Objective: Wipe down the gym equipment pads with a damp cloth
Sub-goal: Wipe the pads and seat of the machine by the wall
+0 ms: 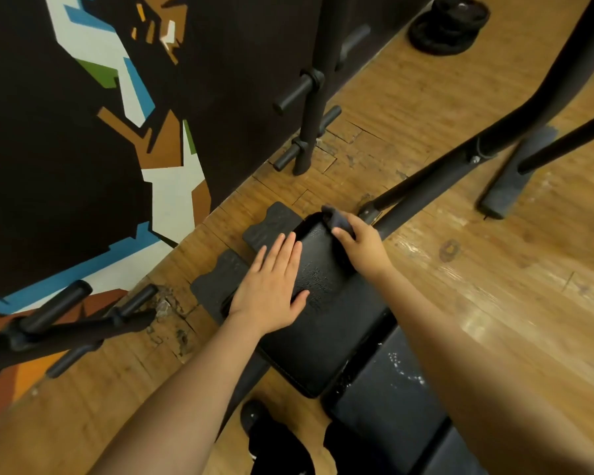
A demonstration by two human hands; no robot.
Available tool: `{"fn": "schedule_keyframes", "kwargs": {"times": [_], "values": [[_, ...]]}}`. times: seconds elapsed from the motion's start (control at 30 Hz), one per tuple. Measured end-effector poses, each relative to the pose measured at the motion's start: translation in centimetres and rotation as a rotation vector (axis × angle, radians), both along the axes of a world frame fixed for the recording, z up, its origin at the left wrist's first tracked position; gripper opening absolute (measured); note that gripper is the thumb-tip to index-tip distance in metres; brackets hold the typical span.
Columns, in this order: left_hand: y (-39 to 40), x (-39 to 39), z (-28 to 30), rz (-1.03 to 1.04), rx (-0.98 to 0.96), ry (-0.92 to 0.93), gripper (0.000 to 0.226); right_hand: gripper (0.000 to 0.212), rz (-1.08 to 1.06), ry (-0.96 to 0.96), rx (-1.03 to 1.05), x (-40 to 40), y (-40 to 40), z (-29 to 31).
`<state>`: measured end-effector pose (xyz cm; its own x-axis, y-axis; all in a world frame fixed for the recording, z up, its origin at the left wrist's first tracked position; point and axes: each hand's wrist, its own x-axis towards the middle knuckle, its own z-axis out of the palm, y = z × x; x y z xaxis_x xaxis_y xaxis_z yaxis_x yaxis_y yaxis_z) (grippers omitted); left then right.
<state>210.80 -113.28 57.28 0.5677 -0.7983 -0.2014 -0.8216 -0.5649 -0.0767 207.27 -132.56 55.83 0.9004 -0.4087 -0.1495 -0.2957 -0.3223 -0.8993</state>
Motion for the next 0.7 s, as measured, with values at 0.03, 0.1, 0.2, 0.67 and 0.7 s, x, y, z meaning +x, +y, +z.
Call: {"fn": "schedule_keyframes", "kwargs": {"times": [0.03,0.1,0.2,0.67,0.7], "values": [[0.0,0.0,0.0,-0.002,-0.012,-0.002,0.080,0.025,-0.022,0.019,0.005,-1.5,-0.3,-0.6],[0.1,0.0,0.0,-0.008,-0.024,-0.006,0.079,0.010,-0.079,0.094,-0.007,-5.4,-1.1,-2.4],[0.1,0.2,-0.3,-0.019,-0.028,-0.026,0.079,0.031,-0.156,0.191,-0.031,-9.2,-1.9,-3.7],[-0.1,-0.1,-0.1,-0.003,-0.002,-0.006,0.080,0.033,-0.036,0.027,-0.023,-3.8,-0.2,-1.0],[-0.1,-0.1,-0.1,-0.005,-0.002,-0.002,0.080,0.029,-0.063,0.050,-0.028,-5.4,-0.5,-1.8]]}}
